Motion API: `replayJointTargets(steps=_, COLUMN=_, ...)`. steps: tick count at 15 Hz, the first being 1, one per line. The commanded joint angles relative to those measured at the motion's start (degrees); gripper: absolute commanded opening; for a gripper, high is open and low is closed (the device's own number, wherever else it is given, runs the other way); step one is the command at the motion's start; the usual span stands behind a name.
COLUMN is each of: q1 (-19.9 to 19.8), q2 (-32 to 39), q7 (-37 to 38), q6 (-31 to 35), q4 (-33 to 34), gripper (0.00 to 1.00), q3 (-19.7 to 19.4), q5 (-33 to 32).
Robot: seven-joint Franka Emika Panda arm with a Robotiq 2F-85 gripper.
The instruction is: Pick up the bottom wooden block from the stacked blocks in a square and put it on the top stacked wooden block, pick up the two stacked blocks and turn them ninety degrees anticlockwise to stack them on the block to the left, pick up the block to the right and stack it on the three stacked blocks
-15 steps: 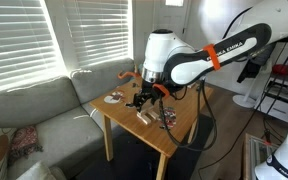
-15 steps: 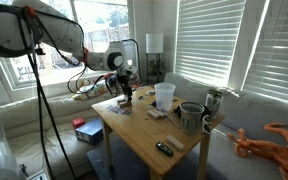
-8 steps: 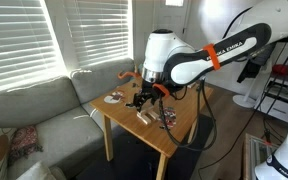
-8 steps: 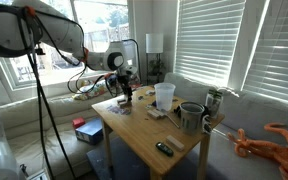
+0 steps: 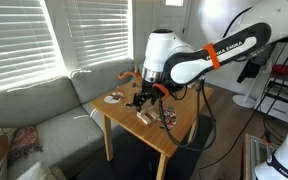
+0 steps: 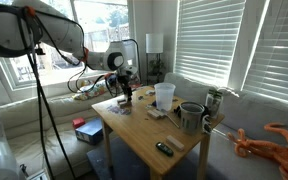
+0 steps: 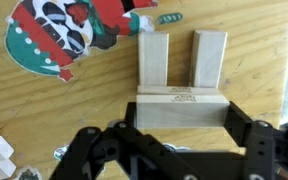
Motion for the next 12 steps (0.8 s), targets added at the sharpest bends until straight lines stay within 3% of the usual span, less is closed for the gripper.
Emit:
replayJointTargets(steps=1, q1=0.68, q2=0.53, q7=-0.41, q6=0.45, q4=0.52, gripper=0.6, q3=-0.66, q5=1.36)
replayJointTargets(steps=5, q1=0.7, q2=0.58, q7=-0.39, q6=0.25, q4=0.56, gripper=0.6, q3=-0.67, q5=1.21)
replayJointTargets(steps=6, q1=0.66, q2=0.6, q7=-0.67, q6=0.2, q4=0.61, gripper=0.96, q3=-0.64, q5=1.49)
replayJointTargets(steps=12, q1=0.77, q2=1.05, q7=-0.37, q6=0.02, q4=0.74, gripper=1.0, q3=-0.67, q5=1.29)
